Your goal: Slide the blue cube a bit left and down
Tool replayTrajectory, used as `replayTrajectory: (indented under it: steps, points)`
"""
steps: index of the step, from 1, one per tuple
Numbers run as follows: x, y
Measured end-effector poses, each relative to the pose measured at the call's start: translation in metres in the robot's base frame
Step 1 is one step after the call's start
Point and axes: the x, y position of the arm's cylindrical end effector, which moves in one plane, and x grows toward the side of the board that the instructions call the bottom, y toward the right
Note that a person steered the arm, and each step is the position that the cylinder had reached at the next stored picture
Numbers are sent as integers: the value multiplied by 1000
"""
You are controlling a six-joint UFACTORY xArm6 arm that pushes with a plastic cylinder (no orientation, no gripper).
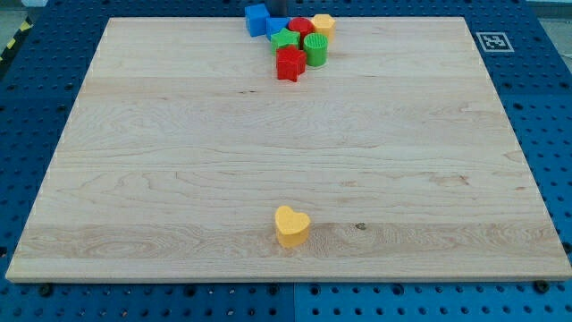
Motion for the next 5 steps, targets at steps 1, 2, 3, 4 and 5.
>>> replayTrajectory:
  steps: [1, 2, 3, 4, 5]
  points:
    - [-1, -24]
    - [-1, -57]
    - [-2, -101]
    - [1, -123]
    - [17, -104]
